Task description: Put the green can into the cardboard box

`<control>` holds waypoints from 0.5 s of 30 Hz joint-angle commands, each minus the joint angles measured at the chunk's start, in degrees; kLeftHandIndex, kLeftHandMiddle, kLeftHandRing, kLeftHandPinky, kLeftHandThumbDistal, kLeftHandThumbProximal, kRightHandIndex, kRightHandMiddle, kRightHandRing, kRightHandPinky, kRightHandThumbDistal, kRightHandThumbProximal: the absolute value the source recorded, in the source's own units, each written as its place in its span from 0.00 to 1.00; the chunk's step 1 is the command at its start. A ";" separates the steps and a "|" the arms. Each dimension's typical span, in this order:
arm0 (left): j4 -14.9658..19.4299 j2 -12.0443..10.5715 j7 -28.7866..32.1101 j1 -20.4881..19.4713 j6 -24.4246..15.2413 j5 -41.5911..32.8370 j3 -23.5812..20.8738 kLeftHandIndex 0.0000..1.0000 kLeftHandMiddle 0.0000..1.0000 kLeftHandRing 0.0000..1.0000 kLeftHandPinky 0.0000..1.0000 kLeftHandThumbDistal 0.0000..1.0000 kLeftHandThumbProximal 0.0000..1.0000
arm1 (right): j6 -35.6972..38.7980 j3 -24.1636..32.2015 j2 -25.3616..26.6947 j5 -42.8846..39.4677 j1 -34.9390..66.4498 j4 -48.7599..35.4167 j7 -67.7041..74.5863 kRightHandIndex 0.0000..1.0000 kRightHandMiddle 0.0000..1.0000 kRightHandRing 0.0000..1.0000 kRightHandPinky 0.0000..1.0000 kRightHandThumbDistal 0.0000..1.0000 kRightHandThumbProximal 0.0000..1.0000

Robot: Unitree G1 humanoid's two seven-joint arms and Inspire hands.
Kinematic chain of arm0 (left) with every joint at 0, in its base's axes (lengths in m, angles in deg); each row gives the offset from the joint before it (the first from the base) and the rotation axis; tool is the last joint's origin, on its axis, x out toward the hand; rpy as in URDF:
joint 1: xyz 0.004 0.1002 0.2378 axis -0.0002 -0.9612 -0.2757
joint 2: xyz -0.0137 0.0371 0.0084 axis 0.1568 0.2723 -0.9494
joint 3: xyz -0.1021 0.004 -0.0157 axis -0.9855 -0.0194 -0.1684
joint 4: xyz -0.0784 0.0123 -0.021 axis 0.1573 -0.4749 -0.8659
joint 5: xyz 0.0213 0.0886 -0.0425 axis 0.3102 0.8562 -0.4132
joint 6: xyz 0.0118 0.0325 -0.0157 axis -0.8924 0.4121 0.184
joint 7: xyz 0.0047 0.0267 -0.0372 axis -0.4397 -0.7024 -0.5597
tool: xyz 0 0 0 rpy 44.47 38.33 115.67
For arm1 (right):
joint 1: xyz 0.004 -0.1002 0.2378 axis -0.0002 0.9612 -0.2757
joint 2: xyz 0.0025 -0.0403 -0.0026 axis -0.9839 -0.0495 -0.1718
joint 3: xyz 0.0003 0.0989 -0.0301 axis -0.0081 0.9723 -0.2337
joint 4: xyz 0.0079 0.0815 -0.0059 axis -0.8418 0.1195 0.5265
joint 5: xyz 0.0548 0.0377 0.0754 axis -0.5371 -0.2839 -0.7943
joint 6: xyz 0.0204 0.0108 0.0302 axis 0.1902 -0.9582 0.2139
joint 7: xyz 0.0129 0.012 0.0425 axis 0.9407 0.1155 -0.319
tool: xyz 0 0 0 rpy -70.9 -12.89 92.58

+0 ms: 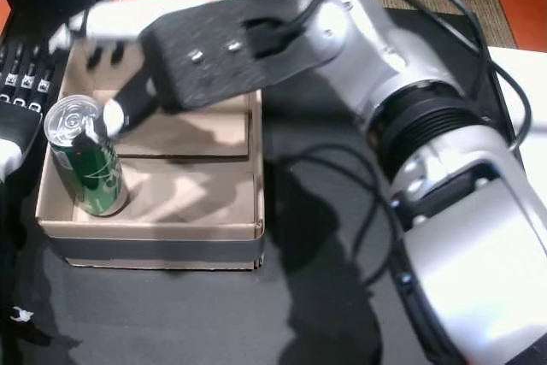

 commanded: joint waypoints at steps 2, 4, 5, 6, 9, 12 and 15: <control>0.12 0.32 -0.93 0.06 -0.10 0.37 -0.02 0.64 0.72 0.83 0.90 0.00 0.50 | 2.42 1.32 1.85 -1.07 -1.11 -0.46 1.45 0.73 0.81 0.86 0.89 0.89 0.43; 0.11 0.42 -0.75 0.02 0.13 0.34 -0.06 0.66 0.74 0.85 0.92 0.00 0.53 | 2.65 2.85 2.60 -3.01 -0.75 -0.08 0.23 0.71 0.80 0.85 0.90 0.91 0.39; 0.11 0.47 -0.72 -0.01 0.13 0.45 0.03 0.64 0.73 0.85 0.92 0.00 0.54 | 2.58 3.53 3.03 -3.66 -0.49 0.07 -0.05 0.70 0.79 0.84 0.90 0.94 0.42; 0.11 0.50 -0.64 -0.05 0.09 0.56 0.12 0.64 0.73 0.84 0.91 0.00 0.54 | 2.68 4.06 3.61 -4.08 -0.15 0.09 0.16 0.70 0.79 0.84 0.90 0.96 0.44; 0.11 0.49 -0.47 -0.14 0.00 0.50 0.02 0.64 0.71 0.83 0.89 0.00 0.52 | 4.09 5.39 6.59 -4.16 1.47 -1.12 2.76 0.70 0.77 0.81 0.90 0.93 0.46; 0.09 0.55 -0.60 -0.14 0.05 0.29 -0.22 0.64 0.71 0.83 0.89 0.00 0.47 | 5.95 8.09 8.71 -6.79 3.20 -2.55 3.06 0.74 0.82 0.85 0.89 0.85 0.32; 0.07 0.80 -0.21 -0.21 0.57 0.02 -0.61 0.63 0.72 0.85 0.91 0.00 0.51 | 7.64 12.66 10.56 -12.32 6.22 -4.25 2.70 0.76 0.84 0.89 0.89 0.75 0.24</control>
